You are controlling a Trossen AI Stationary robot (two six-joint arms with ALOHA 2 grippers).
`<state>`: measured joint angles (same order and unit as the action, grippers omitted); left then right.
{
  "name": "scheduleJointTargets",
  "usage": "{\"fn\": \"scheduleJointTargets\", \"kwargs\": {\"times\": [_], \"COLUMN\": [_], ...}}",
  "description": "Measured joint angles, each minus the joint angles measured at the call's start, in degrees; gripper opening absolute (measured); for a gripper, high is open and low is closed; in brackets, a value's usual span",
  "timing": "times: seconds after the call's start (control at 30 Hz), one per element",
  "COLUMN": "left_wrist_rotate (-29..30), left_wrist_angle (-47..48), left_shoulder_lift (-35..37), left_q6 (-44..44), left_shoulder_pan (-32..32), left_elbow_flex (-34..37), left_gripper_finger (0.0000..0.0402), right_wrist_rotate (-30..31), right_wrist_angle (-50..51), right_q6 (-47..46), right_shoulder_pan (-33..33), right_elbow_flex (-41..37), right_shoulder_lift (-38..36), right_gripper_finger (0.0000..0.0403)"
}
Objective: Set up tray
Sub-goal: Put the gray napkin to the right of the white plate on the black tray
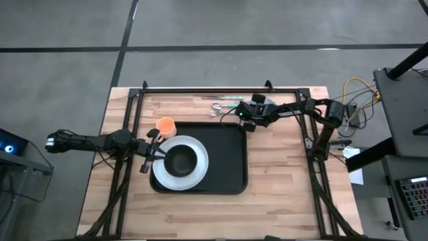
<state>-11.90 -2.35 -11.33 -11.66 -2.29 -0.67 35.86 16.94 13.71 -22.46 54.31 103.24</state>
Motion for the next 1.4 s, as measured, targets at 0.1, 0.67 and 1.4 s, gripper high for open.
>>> {"fn": "scheduleJointTargets", "kwargs": {"times": [0.1,0.67,1.4], "left_wrist_rotate": [0.01,0.00,0.00], "left_wrist_angle": [0.00,0.00,0.00], "left_shoulder_lift": [0.00,-0.02,-0.02], "left_q6": [0.00,0.00,0.00], "left_shoulder_pan": [-0.01,0.00,-0.01], "left_elbow_flex": [0.00,0.00,0.00], "left_gripper_finger": [0.0022,0.0022,0.0022], "right_wrist_rotate": [-0.02,-2.84,-3.32], "right_wrist_angle": [0.94,4.16,2.48], "right_q6": [-0.05,-11.17,-20.12], "right_shoulder_pan": [0.00,0.09,9.62], "right_elbow_flex": [0.78,2.39,2.39], "right_shoulder_lift": [-0.39,-12.41,-13.62], "right_gripper_finger": [0.0009,0.0008,0.0008]}}
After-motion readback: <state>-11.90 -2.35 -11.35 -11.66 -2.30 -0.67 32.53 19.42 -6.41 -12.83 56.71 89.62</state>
